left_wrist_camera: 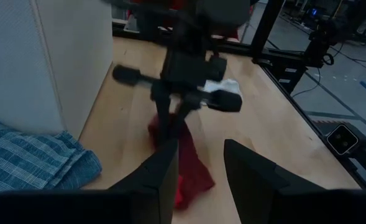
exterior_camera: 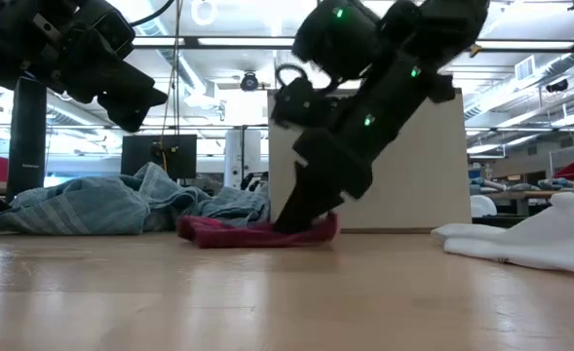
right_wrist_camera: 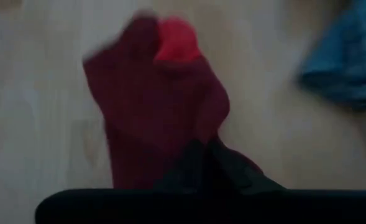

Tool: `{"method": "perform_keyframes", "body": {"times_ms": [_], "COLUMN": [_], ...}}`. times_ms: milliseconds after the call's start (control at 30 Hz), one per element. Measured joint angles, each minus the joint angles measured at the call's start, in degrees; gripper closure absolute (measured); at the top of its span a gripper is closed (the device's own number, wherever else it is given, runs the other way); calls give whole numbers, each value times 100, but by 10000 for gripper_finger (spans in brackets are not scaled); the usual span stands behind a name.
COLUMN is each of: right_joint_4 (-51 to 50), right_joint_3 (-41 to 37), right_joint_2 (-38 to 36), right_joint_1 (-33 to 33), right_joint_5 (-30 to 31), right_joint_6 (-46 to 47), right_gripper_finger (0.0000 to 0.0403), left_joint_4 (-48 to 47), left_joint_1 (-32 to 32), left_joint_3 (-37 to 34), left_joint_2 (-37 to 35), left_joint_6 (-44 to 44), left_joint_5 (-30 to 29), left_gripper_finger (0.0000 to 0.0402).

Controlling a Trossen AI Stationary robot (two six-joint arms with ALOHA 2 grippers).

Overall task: Sort clothes
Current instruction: Put the red sock into the gray laundry bin

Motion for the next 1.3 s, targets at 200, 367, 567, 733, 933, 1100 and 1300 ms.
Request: {"method": "perform_keyframes", "body": {"times_ms": [200,367,567,733,933,1100,1300], "right_joint_4": [-639,-686,-683,-687,-760,-968,-1940], "right_joint_3": [5,9,9,9,9,9,9], "right_joint_2": [-1024,-2089,-3175,-3790,-4168,-4181,-4153], "right_joint_1": [6,10,-54,-318,-880,-1326,-1746], "right_joint_5": [521,997,1737,2226,2336,2333,2251], "right_joint_6": [-46,-600,-1464,-1966,-1806,-1445,-373], "right_gripper_finger": [397,399,400,400,395,384,337], "left_joint_4": [2,2,6,3,2,2,-2], "left_joint_1": [0,1,2,2,2,2,1], "left_joint_3": [0,0,0,0,0,0,0], "left_joint_2": [0,0,2,2,0,0,0], "left_joint_6": [0,0,0,0,0,0,0], "left_joint_5": [0,0,0,0,0,0,0], "left_gripper_finger": [266,266,266,266,266,266,266]}}
